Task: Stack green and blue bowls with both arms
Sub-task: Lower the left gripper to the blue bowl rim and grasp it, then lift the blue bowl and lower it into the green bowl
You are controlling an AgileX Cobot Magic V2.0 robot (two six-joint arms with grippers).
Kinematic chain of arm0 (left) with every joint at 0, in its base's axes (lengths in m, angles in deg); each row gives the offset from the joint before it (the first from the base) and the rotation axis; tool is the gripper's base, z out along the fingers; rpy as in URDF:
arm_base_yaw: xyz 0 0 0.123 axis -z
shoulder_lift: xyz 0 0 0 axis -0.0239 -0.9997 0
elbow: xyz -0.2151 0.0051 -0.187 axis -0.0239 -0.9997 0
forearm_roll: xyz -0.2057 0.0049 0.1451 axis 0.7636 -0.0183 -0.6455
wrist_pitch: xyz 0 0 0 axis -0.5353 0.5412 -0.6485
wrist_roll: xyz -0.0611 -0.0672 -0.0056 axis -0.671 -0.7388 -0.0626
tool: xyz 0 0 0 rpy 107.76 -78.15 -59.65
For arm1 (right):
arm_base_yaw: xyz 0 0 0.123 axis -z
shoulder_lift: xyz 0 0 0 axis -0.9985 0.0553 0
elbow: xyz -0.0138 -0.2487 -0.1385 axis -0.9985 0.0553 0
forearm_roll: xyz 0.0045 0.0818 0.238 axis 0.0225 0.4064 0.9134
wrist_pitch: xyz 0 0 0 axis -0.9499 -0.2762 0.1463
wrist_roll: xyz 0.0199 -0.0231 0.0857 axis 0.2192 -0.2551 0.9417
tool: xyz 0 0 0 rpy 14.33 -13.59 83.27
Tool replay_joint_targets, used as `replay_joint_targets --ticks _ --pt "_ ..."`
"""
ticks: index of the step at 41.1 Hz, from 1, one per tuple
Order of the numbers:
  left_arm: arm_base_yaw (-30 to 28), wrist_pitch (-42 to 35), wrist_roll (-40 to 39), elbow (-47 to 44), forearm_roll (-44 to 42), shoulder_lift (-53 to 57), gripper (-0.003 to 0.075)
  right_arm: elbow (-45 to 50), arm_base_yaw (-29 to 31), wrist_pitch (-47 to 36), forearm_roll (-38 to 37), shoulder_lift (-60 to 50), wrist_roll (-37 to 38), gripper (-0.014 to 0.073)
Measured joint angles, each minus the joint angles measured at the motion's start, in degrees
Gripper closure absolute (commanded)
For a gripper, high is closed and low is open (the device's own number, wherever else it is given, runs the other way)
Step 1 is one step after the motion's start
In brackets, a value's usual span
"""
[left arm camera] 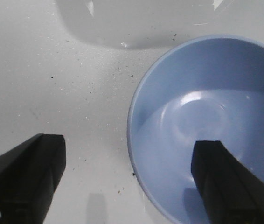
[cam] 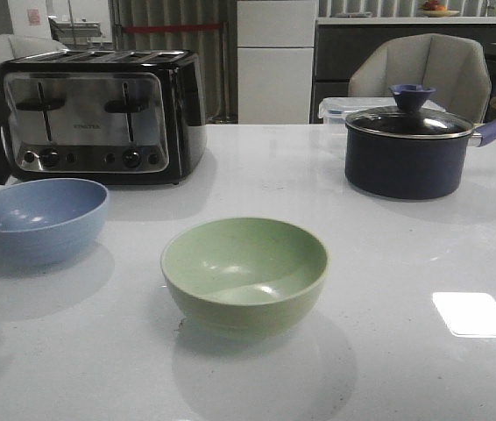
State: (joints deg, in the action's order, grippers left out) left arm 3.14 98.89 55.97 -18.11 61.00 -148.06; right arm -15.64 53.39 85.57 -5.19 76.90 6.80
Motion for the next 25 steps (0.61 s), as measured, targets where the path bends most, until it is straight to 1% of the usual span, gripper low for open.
replay_joint_targets --ticks 2,5,11,16,25 --pt "0.00 -0.15 0.00 1.17 0.10 -1.87 0.0129 0.00 0.00 0.00 0.00 0.00 0.00 0.0165" --pt "0.00 -0.23 0.00 2.74 0.22 -5.21 0.0170 0.00 0.00 0.00 0.00 0.00 0.21 0.0165" --pt "0.00 -0.28 0.00 4.40 0.22 -8.92 0.0291 0.00 0.00 0.00 -0.04 0.00 0.21 0.0165" --pt "0.00 -0.15 0.00 4.49 0.22 -9.89 0.0391 0.00 0.00 0.00 -0.04 0.00 0.21 0.0165" --pt "0.00 0.86 0.00 4.63 0.22 -10.16 0.0515 0.00 0.00 0.00 -0.04 0.00 0.21 0.0165"
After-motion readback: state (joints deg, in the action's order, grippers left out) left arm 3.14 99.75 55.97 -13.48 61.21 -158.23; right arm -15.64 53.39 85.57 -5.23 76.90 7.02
